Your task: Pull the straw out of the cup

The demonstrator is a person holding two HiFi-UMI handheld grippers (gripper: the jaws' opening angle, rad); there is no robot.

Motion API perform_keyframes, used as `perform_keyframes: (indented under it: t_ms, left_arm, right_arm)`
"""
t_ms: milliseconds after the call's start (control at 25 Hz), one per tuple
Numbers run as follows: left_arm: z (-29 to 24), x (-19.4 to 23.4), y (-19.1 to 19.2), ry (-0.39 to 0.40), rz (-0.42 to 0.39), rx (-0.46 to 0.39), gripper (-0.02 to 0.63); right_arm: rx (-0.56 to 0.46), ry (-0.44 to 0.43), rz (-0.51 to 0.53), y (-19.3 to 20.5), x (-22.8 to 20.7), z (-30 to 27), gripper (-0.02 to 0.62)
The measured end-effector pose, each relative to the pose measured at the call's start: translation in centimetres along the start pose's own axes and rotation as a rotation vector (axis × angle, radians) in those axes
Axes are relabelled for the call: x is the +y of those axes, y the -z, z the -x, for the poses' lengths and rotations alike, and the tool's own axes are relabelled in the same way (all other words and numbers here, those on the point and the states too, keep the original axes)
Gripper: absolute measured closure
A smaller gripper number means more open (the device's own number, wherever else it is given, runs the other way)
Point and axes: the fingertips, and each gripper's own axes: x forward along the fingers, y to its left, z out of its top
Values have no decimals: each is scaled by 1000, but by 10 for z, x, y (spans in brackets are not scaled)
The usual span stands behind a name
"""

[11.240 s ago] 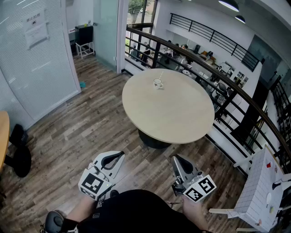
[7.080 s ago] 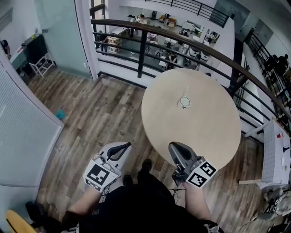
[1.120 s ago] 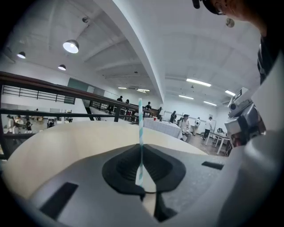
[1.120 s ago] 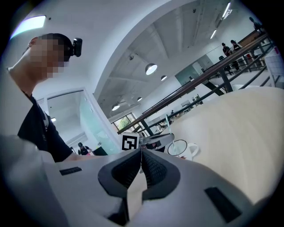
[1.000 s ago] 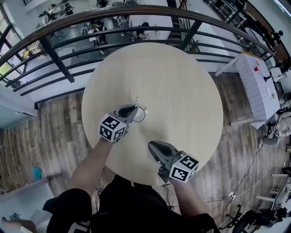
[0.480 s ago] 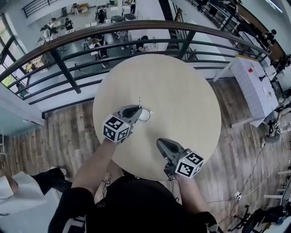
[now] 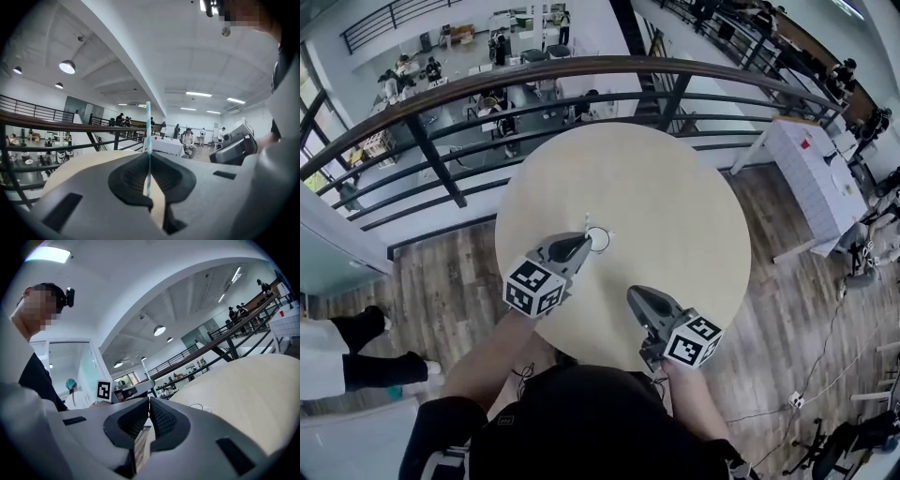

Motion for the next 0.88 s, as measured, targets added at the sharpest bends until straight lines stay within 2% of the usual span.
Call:
perform_keyframes:
  t_ms: [200,360,640,880]
  left_arm:
    - [8,-27,-19,0,-38,-4,588]
    - [15,-48,-37,-20,-28,-23,588]
    - [13,-101,-64,-42,-38,-67,588]
    - [14,-127,-73,-75,-34,-95,588]
  right_arm:
    - [-44,27,28,-22,-14,39,572]
    - [-73,41,40,-42,-30,69,572]
    - [-105,-1,82,-71,-35,114,572]
    - [-115,-22,117,-85,-39,140,572]
